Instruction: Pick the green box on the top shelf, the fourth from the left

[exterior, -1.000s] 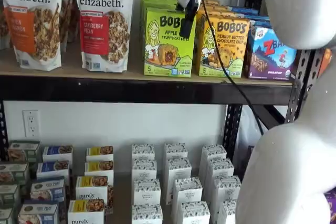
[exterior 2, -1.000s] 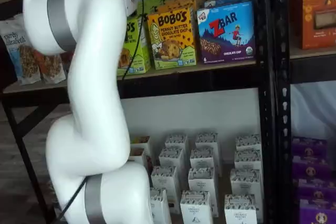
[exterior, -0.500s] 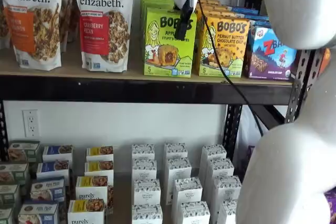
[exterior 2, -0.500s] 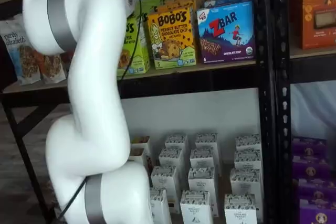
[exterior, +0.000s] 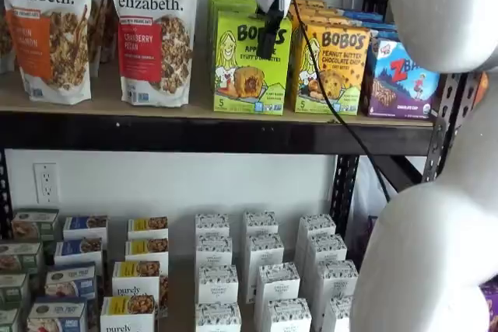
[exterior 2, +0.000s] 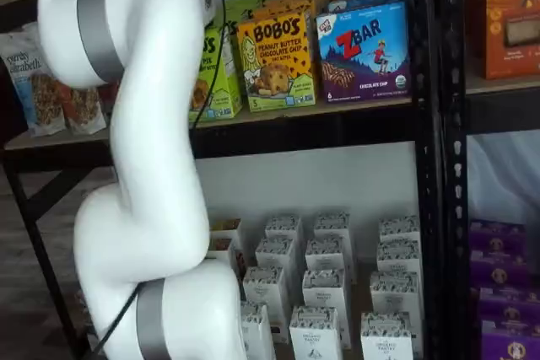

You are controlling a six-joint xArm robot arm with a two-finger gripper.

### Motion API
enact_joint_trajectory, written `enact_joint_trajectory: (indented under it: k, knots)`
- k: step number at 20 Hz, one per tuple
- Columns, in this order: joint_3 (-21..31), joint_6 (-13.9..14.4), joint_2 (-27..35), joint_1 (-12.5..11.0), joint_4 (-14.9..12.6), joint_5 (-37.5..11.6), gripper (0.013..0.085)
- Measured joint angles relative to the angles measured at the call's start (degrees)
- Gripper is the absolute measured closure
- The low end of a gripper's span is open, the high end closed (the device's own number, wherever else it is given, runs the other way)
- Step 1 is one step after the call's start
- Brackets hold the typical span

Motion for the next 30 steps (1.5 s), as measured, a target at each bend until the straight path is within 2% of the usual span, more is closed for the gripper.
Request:
enact_joint_trajectory:
  k: [6,12,30]
  knots:
    - [0.50,-0.13,-0.46,-0.16,0.09,-0.37,0.0330]
    - [0.28,-0.35,-0.58,-0.49,0.62,-0.48,0.0490]
    - [0.40,-0.51,-0.99,-0.64,0.16,-0.34,0.0490]
